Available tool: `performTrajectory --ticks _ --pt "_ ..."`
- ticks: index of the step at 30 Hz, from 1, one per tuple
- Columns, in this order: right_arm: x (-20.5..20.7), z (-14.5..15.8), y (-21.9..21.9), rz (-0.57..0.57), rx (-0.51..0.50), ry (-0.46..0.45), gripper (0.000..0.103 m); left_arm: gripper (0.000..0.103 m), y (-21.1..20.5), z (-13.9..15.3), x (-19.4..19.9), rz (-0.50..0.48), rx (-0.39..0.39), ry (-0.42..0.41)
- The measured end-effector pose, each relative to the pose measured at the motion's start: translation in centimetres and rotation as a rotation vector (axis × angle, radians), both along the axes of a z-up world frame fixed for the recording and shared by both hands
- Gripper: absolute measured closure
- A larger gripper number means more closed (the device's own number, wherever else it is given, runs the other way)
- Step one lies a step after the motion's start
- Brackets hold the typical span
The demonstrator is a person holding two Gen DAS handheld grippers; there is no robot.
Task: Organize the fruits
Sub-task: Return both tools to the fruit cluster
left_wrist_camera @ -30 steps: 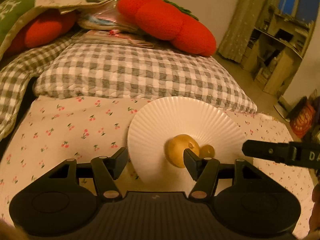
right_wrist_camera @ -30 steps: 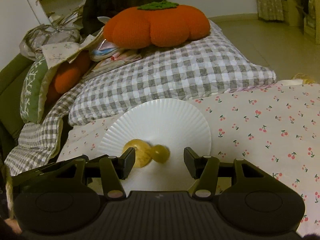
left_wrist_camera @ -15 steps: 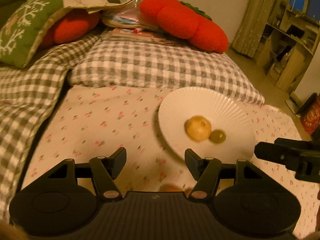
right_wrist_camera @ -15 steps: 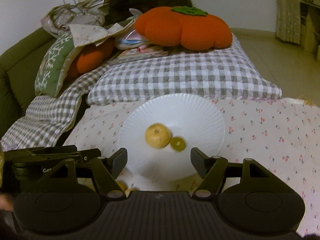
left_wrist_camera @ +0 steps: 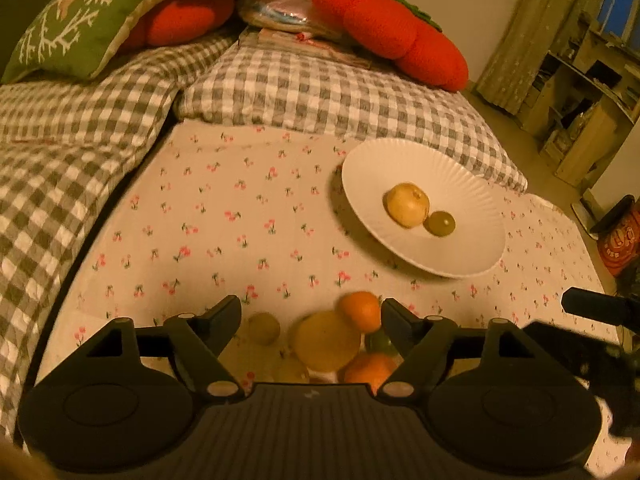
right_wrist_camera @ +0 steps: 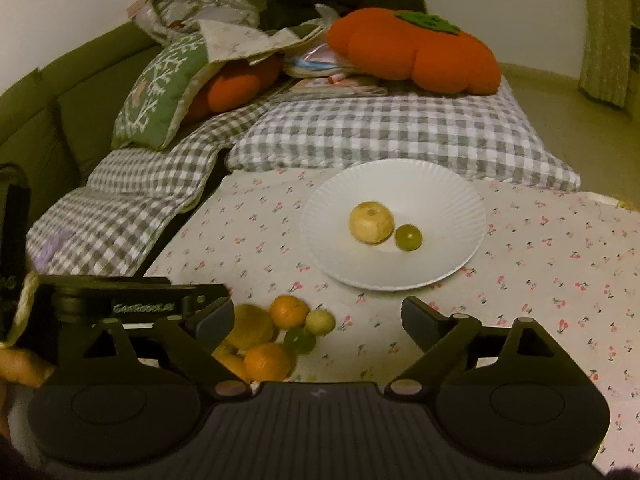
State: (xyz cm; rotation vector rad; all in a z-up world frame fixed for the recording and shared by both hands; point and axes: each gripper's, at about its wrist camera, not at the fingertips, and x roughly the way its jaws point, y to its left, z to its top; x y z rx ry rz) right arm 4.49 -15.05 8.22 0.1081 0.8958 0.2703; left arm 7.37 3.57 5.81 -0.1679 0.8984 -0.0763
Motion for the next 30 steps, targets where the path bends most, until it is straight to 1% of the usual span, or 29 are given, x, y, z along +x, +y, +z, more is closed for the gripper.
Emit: performTrajectory --ticks 2,4,5,9,15,19,22,24,27,30 --pt "-0.2 -0.5 0.6 0.028 -0.017 0.003 0.008 0.035 -0.3 -0.4 0.1 -0.010 0.006 0.012" --pt "-0.1 -1.1 1.2 0.038 -0.058 0.002 0.008 0.035 -0.5 -0.7 0.2 -0.003 0.034 0.021" --pt "0.0 -1.4 1.3 0.042 -0.065 0.010 0.008 0.035 -0.5 -0.9 0.3 -0.008 0.030 0.023" --pt "-0.4 -1.9 1.8 0.062 -0.055 0.021 0.008 0.035 0.0 -1.4 0.5 -0.006 -0.018 0.047" --pt "-1.8 -2.5 3.2 0.087 -0.082 0.033 0.009 0.035 -0.5 -1.6 0.3 -0.017 -0.003 0.049" --pt "-2.8 -2.7 3.2 0.076 -0.072 0.038 0.010 0.035 -1.0 -1.7 0.3 -0.046 0.008 0.045" --pt "-3.0 -3.2 3.5 0.068 -0.076 0.047 0.015 0.035 -1.4 -2.0 0.4 -0.065 0.012 0.053" --pt "-2.9 -3.7 3.7 0.065 -0.076 0.048 0.021 0.035 -1.5 -2.4 0.6 -0.072 0.011 0.062" --pt "-2.7 -4.4 3.9 0.066 -0.072 0.029 0.026 0.036 -1.7 -3.1 1.1 -0.073 0.023 0.077" --pt "-2.6 -5.1 4.1 0.067 -0.089 0.005 0.029 0.041 -1.6 -3.9 1.6 -0.057 0.030 0.099"
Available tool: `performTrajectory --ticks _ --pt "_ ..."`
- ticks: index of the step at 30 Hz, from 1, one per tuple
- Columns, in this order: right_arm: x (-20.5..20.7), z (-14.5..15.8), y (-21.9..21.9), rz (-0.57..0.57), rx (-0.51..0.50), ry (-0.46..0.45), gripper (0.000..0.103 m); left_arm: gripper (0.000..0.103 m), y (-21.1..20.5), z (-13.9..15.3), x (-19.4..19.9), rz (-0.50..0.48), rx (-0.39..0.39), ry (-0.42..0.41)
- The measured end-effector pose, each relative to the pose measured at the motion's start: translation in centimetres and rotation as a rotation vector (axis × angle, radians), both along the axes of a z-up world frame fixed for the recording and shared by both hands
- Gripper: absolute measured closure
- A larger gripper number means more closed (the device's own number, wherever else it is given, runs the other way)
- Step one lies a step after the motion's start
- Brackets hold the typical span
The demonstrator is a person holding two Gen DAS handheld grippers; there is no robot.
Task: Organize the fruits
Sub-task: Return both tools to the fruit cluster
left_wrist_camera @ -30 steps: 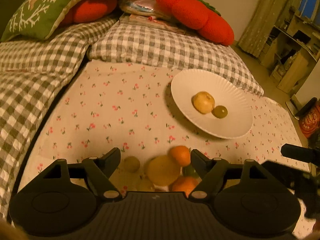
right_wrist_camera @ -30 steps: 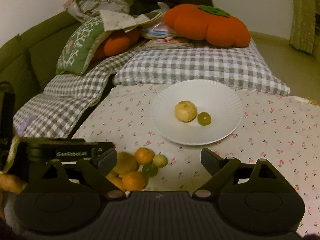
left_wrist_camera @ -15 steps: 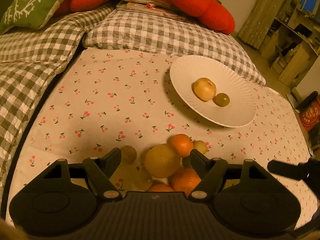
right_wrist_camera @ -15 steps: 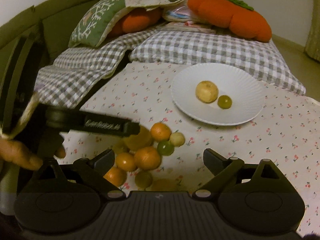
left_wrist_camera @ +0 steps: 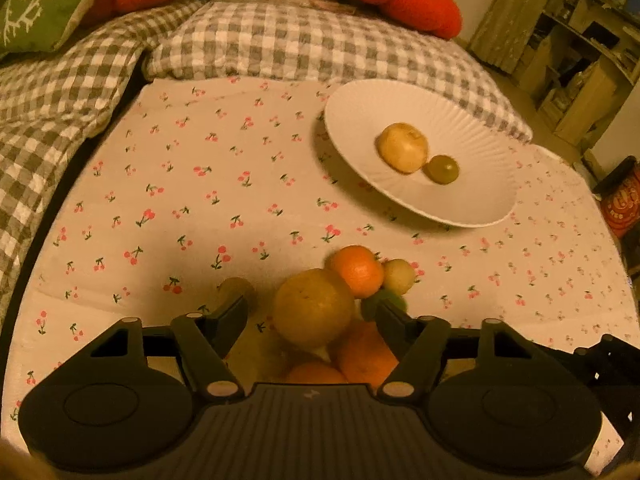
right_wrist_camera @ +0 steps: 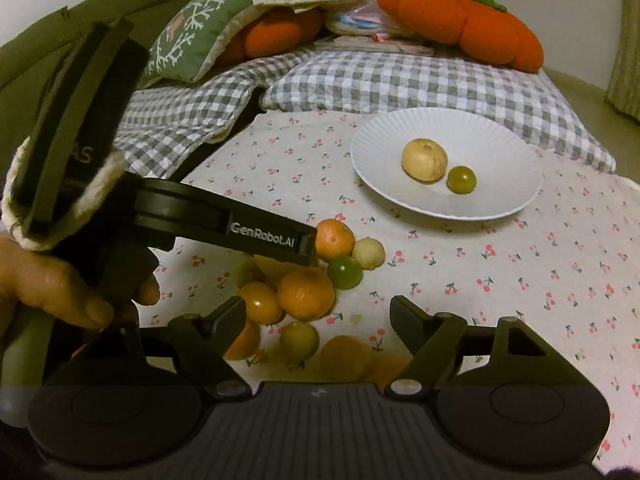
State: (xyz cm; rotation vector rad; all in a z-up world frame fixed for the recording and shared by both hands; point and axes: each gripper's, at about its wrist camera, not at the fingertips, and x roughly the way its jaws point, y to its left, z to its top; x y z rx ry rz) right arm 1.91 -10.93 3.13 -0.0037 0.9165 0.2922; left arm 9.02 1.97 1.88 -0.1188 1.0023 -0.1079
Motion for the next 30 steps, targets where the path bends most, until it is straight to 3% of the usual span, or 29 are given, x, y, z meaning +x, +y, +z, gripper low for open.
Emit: performTrajectory --ticks 6,10,16,24,30 --pt "0.6 -1.5 0.8 0.014 -0.022 -0.002 0.039 0.051 -0.1 -0.6 0.4 0.000 -0.009 0.001" --pt "1.4 -1.7 0.7 0.002 0.011 -0.002 0.039 0.058 -0.2 -0.9 0.6 -0.008 -0.003 0.001" --pt "2.3 -2.2 0.7 -0.016 0.045 0.008 0.046 0.058 -0.4 -1.3 0.8 -0.014 -0.001 0.000" --pt "2.8 -2.7 0.6 -0.024 0.101 0.033 0.068 0.064 -0.6 -1.7 1.1 -0.014 0.014 -0.001" --pt "2.8 -2.6 0.7 -0.025 0.103 0.036 0.069 0.066 -0.7 -1.7 1.1 -0.013 0.019 -0.005"
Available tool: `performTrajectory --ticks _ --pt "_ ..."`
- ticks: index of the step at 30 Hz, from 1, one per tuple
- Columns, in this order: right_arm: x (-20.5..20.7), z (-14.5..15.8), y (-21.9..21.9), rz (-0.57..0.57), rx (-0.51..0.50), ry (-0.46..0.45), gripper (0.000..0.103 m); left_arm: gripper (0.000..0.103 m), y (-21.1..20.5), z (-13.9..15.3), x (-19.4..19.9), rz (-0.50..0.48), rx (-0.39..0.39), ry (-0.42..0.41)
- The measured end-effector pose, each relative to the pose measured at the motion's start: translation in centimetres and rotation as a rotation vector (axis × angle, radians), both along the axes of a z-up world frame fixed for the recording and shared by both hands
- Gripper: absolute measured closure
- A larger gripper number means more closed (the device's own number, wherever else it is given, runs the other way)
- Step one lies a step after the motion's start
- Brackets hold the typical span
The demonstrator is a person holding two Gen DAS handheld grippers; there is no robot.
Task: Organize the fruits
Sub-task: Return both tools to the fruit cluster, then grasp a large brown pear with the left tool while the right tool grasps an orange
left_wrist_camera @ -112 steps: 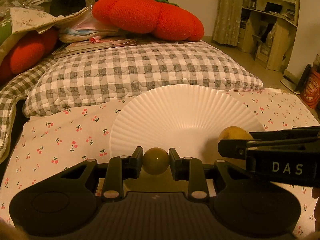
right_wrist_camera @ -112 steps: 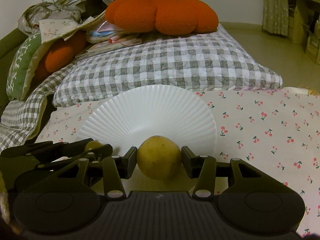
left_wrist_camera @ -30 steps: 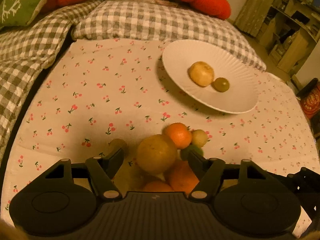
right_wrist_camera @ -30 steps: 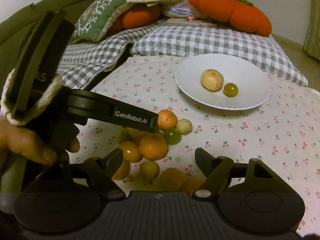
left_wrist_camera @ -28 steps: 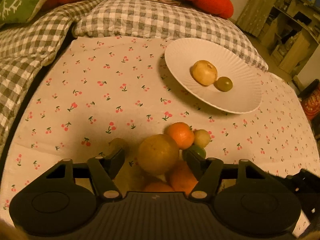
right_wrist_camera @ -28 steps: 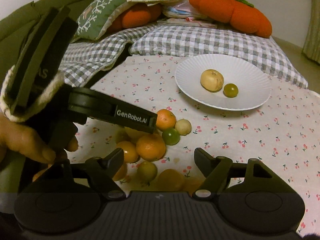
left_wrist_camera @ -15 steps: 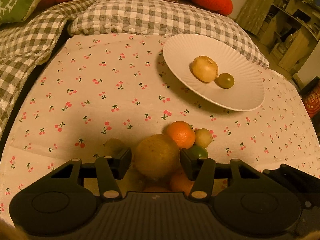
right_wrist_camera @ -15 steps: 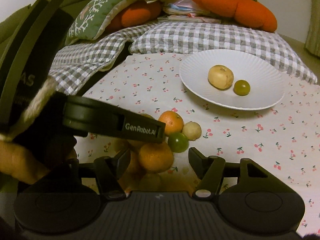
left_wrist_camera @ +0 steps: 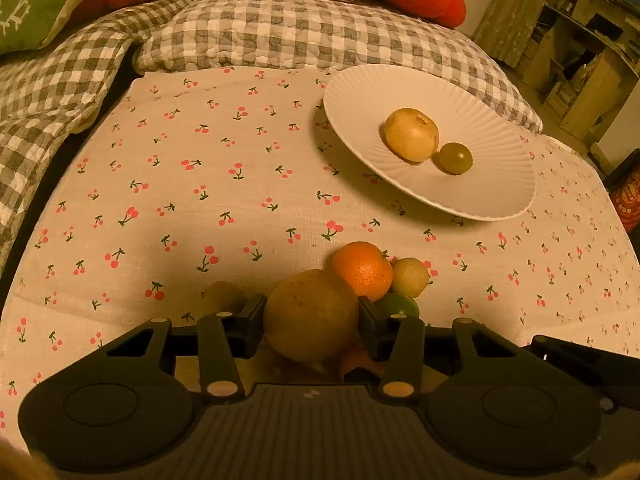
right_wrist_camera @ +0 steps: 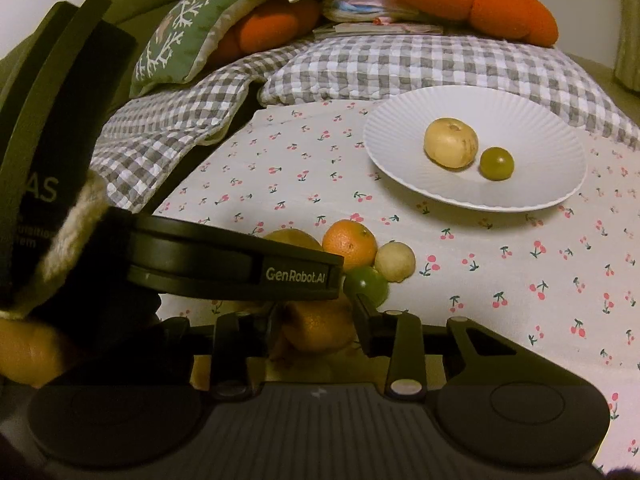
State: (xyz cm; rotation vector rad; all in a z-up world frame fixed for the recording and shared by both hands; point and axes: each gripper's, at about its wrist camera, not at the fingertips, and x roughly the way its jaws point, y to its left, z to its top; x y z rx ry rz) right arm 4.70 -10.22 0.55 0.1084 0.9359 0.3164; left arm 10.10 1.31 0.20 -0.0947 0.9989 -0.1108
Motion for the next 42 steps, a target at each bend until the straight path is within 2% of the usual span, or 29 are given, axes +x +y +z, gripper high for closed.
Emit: performTrajectory --ticks 11,18,28,42 --pt "-0.2 0.3 -0.1 -0.008 0.009 0.003 0.070 0.066 0.3 0.4 -0.2 0.028 -0.028 0.009" --pt "-0.3 0.9 -0.4 -0.022 0.030 -0.007 0.070 0.066 0.5 1.2 -0.3 0.038 -0.053 -0.009" --pt "-0.6 1.7 -0.6 -0.039 0.055 -0.024 0.070 0.066 0.5 2.2 -0.6 0.046 -0.042 -0.044" --pt "-0.6 2.8 -0.9 -0.043 0.085 -0.055 0.070 0.066 1.4 4.3 -0.9 0.071 -0.087 -0.096"
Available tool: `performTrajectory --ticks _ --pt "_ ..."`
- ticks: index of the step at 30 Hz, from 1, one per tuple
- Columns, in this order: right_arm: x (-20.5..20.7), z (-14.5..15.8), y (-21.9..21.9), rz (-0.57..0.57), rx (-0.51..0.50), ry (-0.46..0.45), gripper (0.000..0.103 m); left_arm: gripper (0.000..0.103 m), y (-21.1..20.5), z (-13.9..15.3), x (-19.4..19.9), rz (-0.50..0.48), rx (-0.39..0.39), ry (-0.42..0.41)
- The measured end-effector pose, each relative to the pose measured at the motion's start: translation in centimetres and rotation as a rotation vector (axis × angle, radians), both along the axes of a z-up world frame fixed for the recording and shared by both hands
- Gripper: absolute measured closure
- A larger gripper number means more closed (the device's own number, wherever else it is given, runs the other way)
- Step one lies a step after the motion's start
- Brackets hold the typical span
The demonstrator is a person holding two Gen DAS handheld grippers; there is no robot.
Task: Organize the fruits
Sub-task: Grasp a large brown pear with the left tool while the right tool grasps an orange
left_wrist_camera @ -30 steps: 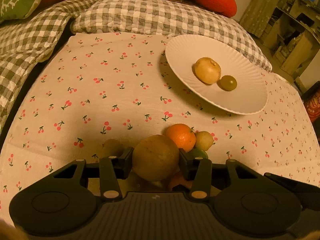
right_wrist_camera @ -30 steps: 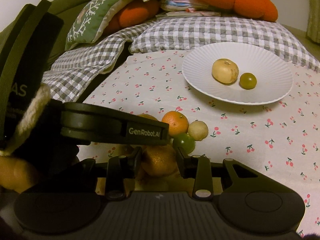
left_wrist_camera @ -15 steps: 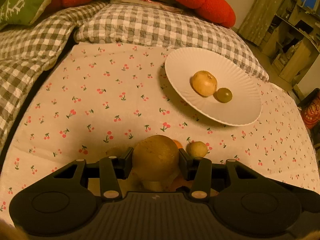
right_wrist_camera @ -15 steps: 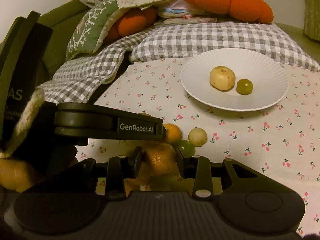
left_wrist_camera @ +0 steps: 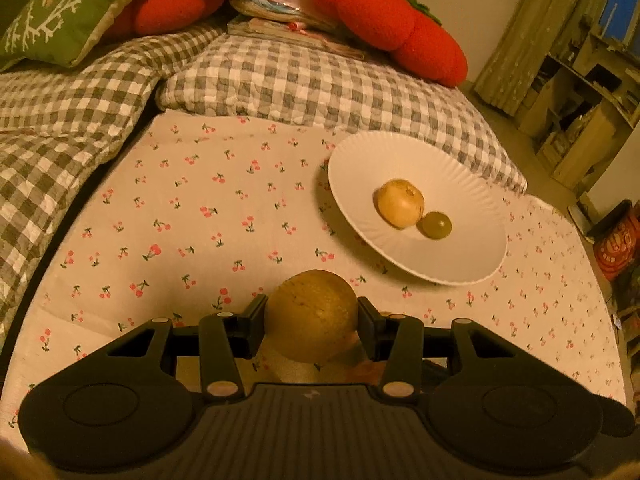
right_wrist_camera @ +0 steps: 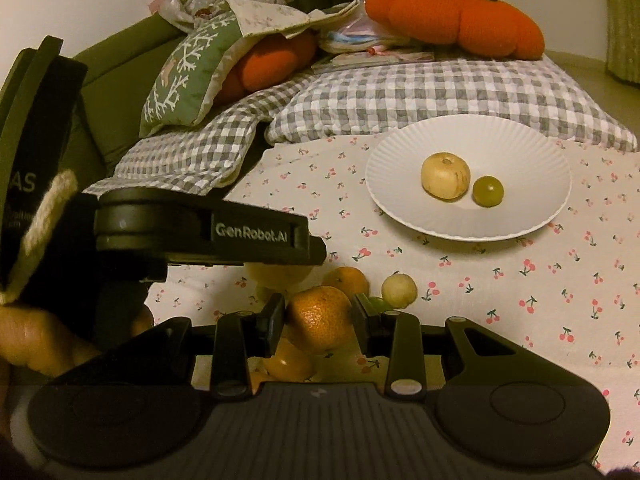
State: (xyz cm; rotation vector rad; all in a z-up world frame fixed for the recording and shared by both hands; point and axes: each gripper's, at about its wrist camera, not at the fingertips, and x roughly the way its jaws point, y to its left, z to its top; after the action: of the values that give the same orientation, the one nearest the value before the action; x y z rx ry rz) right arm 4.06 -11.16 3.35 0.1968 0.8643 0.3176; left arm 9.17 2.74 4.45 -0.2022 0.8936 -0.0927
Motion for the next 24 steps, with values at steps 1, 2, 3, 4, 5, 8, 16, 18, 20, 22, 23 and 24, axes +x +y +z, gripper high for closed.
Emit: performTrajectory --ticks 1,2,3,4,5,8,16,18,20,22,23,24 --pt "0.0 0.1 -0.1 0.000 0.002 -0.005 0.070 0.066 0.1 0.1 0.0 0.003 0.000 -0.004" --pt "0.0 0.3 -0.1 0.001 -0.002 -0.011 0.070 0.066 0.2 0.2 0.1 0.007 0.002 -0.008" --pt "0.0 0.3 0.0 0.004 -0.014 -0.019 0.070 0.066 0.2 0.3 0.1 0.011 0.005 -0.011" --pt "-0.1 0.4 0.1 0.008 -0.025 -0.025 0.070 0.066 0.3 0.4 0.2 0.017 0.011 -0.014" --pt "-0.2 0.3 0.2 0.013 -0.029 -0.027 0.070 0.066 0.3 0.4 0.3 0.021 0.014 -0.016" --pt "-0.2 0.5 0.2 0.018 -0.029 -0.034 0.070 0.066 0.7 0.6 0.5 0.032 0.007 -0.019" --pt "-0.1 1.1 -0.2 0.023 -0.056 -0.068 0.070 0.066 1.1 1.5 0.9 0.049 -0.007 -0.042" --pt "0.0 1.4 -0.5 0.014 -0.058 -0.078 0.070 0.066 1.0 1.6 1.0 0.048 -0.009 -0.045" --pt "0.2 1.9 -1.1 -0.002 -0.068 -0.091 0.070 0.066 0.8 1.6 1.2 0.042 -0.011 -0.047" --pt "0.2 2.1 -1.6 -0.017 -0.078 -0.100 0.070 0.066 0.7 1.8 1.4 0.034 -0.017 -0.049" --pt "0.3 2.2 -1.8 -0.023 -0.077 -0.100 0.070 0.066 0.6 1.9 1.6 0.028 -0.020 -0.050" --pt "0.4 2.3 -2.1 -0.031 -0.072 -0.100 0.070 0.066 0.5 2.0 1.7 0.024 -0.023 -0.052"
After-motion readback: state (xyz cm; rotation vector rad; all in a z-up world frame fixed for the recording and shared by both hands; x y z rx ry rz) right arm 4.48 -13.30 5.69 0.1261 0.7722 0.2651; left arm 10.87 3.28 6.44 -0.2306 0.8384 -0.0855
